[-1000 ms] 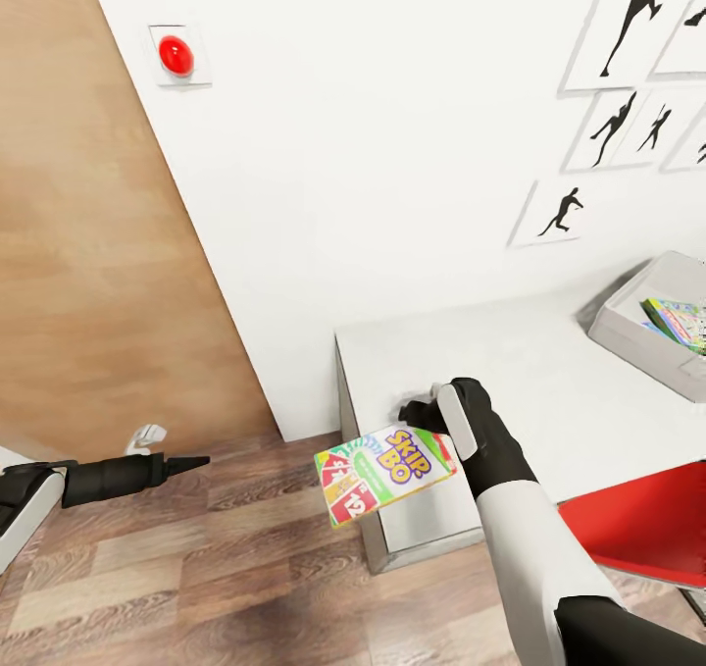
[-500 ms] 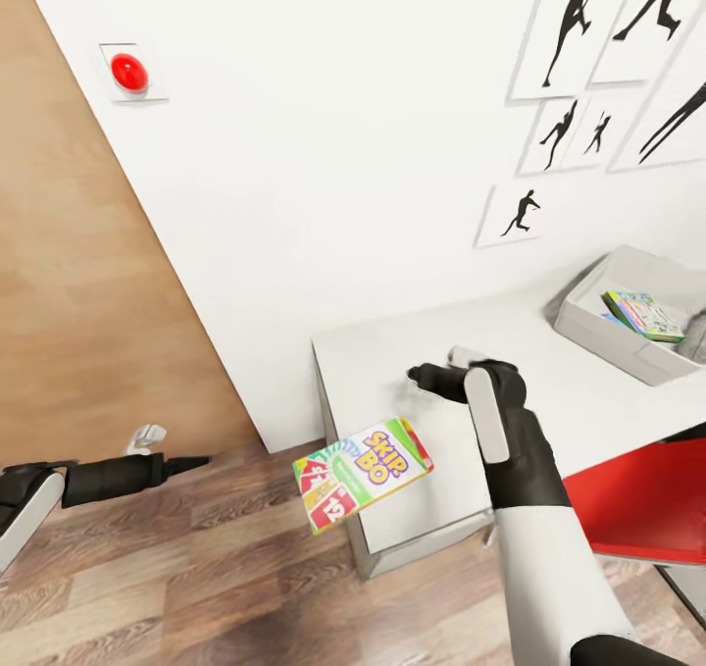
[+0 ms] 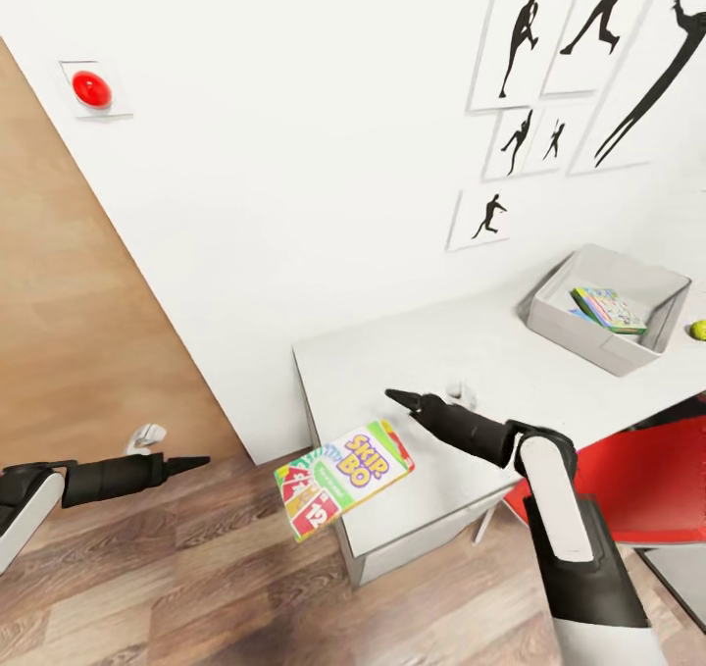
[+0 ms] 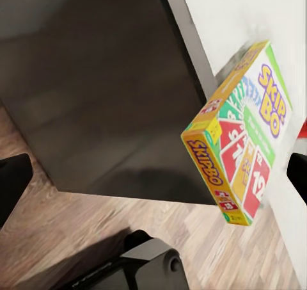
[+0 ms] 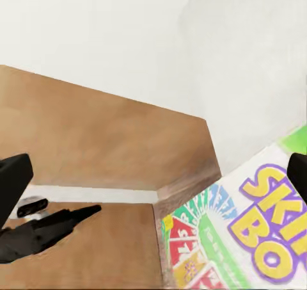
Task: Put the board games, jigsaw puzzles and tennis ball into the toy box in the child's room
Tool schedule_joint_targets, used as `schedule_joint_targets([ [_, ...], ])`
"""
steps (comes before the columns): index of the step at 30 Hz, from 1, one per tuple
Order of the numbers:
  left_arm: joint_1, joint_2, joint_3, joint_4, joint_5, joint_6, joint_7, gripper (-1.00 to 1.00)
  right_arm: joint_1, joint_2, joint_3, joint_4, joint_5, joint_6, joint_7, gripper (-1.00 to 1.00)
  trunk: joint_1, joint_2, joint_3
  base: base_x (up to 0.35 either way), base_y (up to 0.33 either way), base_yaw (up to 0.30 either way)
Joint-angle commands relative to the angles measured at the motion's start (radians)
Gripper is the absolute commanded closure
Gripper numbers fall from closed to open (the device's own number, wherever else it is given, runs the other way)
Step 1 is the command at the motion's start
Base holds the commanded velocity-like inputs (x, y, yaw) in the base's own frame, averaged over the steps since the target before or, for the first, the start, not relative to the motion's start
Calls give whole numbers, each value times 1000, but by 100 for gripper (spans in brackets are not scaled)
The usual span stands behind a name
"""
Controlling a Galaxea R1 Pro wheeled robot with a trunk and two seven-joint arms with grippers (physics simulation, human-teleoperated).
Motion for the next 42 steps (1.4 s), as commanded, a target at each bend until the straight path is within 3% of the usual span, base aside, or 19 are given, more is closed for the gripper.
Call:
schedule_joint_targets([
  [1,-1,1,-2,0,6,5,0,-100,21,-7,-2,-1,-6,-4,60,-100,1,-2,0,0,0,-87],
  [3,-1,1,-2,0,7,2,-6,-100,106,-35,-2,-3,-20,-77,271,-100,1,-2,3,0,0,-69],
  [7,-1,3,0,0,15,1,-14,-100,234,-88,3,-3,-26,-243,533,-100,1,-2,9,0,0,-30],
  [10,-2,4,1,2,20,12,-35,-100,291,-125,5,-4,-27,-320,664,-100,1,-2,14,0,0,-9],
  [12,-2,5,4,4,21,44,-79,-100,315,-149,3,-4,-26,-354,769,-100,1,-2,17,0,0,-3],
  [14,-2,4,16,6,21,76,-125,-100,323,-158,1,-4,-26,-369,826,-100,1,-2,20,0,0,-2],
  [20,-2,3,64,39,20,123,-223,-100,331,-164,4,-5,-22,-385,880,-100,1,-2,30,0,0,0],
  [35,-2,1,86,72,23,136,-246,-100,333,-159,0,-4,48,-391,887,-100,1,-2,55,0,0,0],
  [42,-2,1,104,90,23,141,-247,-100,334,-154,-1,-3,76,-392,881,-100,28,-51,44,0,0,0],
])
